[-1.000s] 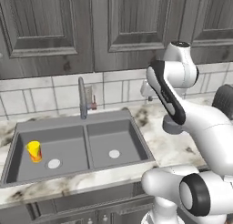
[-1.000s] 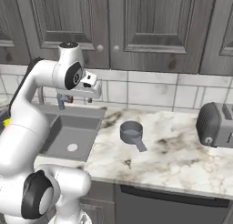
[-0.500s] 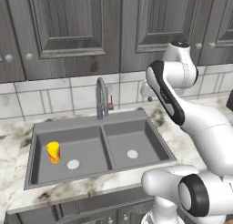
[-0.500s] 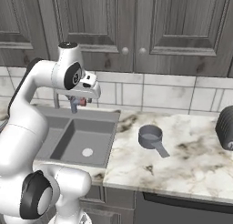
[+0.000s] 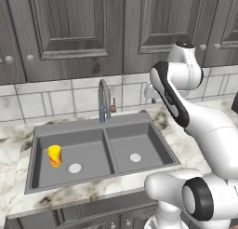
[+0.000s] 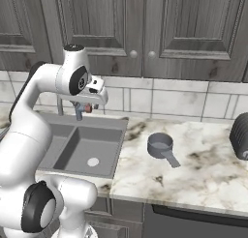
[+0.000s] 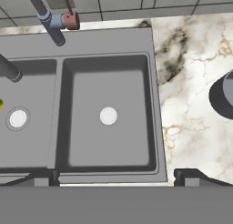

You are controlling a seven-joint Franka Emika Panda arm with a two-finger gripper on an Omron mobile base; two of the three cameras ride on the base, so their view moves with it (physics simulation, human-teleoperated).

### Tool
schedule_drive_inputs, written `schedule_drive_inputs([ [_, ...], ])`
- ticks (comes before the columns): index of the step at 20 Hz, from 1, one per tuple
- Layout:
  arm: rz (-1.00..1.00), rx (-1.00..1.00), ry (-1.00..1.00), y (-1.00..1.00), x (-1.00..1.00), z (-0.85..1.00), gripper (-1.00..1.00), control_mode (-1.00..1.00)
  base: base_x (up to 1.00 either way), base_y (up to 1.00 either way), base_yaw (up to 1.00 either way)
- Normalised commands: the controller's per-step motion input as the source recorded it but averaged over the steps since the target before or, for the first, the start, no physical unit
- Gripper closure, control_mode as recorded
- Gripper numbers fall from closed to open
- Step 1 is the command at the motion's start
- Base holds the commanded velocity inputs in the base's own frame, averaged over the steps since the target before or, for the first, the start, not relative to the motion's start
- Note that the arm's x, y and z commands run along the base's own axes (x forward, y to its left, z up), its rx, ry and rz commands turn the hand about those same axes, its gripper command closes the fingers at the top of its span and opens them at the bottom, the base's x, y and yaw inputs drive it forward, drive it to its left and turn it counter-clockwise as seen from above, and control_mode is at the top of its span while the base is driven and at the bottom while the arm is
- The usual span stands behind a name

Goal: Move any existing items from the left basin to the right basin for drying. Then move the measuring cup from the counter to the left basin of the sink for washing.

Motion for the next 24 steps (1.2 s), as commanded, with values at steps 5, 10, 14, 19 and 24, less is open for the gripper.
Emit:
schedule_drive_inputs([
  [5, 0.00, 0.00, 0.00, 0.00, 0.00, 0.00, -1.00, 1.00, 0.00, 0.00, 0.00],
  [10, 0.00, 0.00, 0.00, 0.00, 0.00, 0.00, -1.00, -1.00, 0.00, 0.00, 0.00],
  [14, 0.00, 0.00, 0.00, 0.00, 0.00, 0.00, -1.00, -1.00, 0.00, 0.00, 0.00],
  [19, 0.00, 0.00, 0.00, 0.00, 0.00, 0.00, -1.00, -1.00, 0.00, 0.00, 0.00],
  [24, 0.00, 0.00, 0.00, 0.00, 0.00, 0.00, -1.00, -1.00, 0.00, 0.00, 0.00],
])
